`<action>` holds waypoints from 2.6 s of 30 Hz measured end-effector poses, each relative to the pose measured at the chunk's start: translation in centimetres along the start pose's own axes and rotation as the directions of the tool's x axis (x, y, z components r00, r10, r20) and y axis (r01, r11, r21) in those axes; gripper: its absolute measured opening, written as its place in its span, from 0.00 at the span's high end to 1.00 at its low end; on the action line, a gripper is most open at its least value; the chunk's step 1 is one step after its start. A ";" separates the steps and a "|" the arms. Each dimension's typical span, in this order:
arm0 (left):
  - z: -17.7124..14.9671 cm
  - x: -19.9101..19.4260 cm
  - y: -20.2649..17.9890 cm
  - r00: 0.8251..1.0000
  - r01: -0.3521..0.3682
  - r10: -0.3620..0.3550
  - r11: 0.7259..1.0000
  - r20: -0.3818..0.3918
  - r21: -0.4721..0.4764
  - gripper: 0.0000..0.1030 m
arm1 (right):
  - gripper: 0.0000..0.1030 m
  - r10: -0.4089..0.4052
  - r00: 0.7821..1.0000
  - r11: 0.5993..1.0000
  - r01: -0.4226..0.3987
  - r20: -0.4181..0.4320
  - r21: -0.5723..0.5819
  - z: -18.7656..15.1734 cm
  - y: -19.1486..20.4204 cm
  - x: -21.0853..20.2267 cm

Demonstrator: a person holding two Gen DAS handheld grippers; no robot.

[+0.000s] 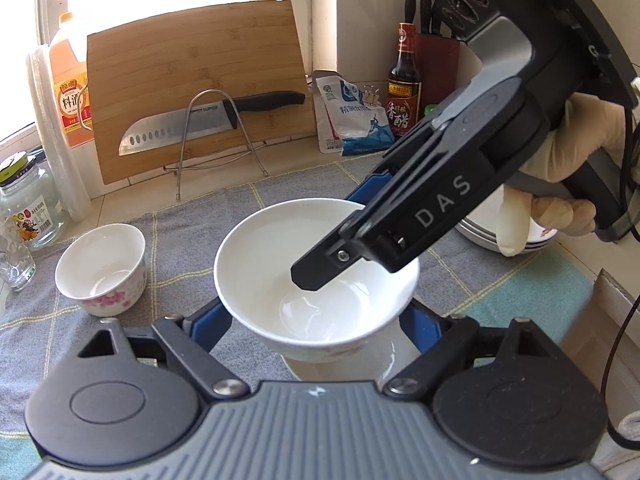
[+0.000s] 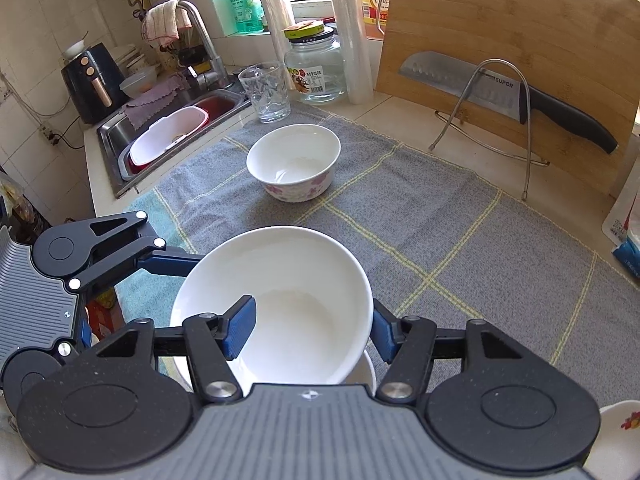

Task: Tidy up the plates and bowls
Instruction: 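Lift the held bowl with the right gripper and lower it into the placed bowl, then open the right gripper to release the bowl into the lower bowl, then move the right gripper to the pink flower-print bowl's rim and close it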

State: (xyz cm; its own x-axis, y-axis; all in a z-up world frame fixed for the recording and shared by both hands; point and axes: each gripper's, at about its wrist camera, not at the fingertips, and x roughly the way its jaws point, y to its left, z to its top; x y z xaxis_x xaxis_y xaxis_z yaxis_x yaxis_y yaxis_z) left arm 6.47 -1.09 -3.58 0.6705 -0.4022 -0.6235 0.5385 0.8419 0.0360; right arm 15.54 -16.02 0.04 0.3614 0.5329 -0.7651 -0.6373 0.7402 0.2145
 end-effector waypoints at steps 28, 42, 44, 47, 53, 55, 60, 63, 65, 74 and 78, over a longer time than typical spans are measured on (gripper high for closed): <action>-1.7 1.9 -1.9 0.996 0.043 -0.041 0.999 -0.075 0.019 0.13 | 0.35 -0.013 0.998 0.999 0.015 -0.054 0.033 -3.1 -0.4 0.6; -2.0 2.4 -1.8 0.996 0.043 -0.042 0.999 -0.082 0.000 0.07 | 0.07 -0.018 0.999 1.000 0.018 -0.027 0.006 -3.1 0.1 0.3; -2.1 2.2 -1.8 0.996 0.042 -0.042 0.999 -0.084 -0.002 0.07 | 0.05 -0.025 0.999 1.000 0.025 -0.023 0.002 -3.0 0.1 0.1; -2.4 1.9 -1.7 0.995 0.050 -0.050 0.999 -0.081 0.001 0.07 | 0.04 -0.026 0.999 1.000 0.026 -0.025 -0.010 -2.9 0.2 0.1; -2.4 0.8 -1.2 0.996 0.066 -0.066 0.998 -0.066 -0.011 0.07 | 0.02 -0.033 0.999 0.999 0.032 -0.027 -0.042 -2.4 0.7 0.4; -2.4 0.4 -1.0 0.996 0.061 -0.062 0.998 -0.060 -0.014 0.07 | 0.01 -0.037 0.999 0.998 0.035 -0.026 -0.057 -2.1 1.0 0.4; -2.5 -0.8 0.3 0.999 0.033 -0.035 0.999 -0.042 -0.033 0.07 | 0.00 -0.034 0.999 0.995 0.033 -0.015 -0.098 -1.1 2.0 0.5; -2.6 -1.0 1.5 0.999 0.004 -0.006 0.998 -0.037 -0.058 0.07 | 0.00 -0.035 0.999 0.993 0.034 -0.008 -0.116 -0.3 2.5 0.7; -2.8 -1.2 2.5 0.999 -0.022 0.019 0.997 -0.035 -0.071 0.07 | 0.00 -0.042 0.999 0.991 0.041 -0.009 -0.126 0.3 2.8 1.0; -3.8 -1.0 7.4 0.990 -0.139 0.136 0.982 -0.030 -0.127 0.07 | 0.00 -0.039 0.999 0.983 0.037 -0.011 -0.180 3.1 4.2 2.7; -4.1 -0.5 9.6 0.981 -0.196 0.193 0.968 -0.033 -0.156 0.07 | 0.00 -0.044 0.999 0.978 0.041 -0.010 -0.203 4.6 4.7 3.6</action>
State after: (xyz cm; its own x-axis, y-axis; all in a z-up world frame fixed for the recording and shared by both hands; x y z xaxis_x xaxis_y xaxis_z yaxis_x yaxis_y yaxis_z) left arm 9.22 8.63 -6.10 0.7448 -0.2200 -0.6300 0.3102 0.9500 0.0350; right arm 16.98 -8.77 1.05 0.3821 0.4958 -0.7799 -0.7469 0.6626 0.0553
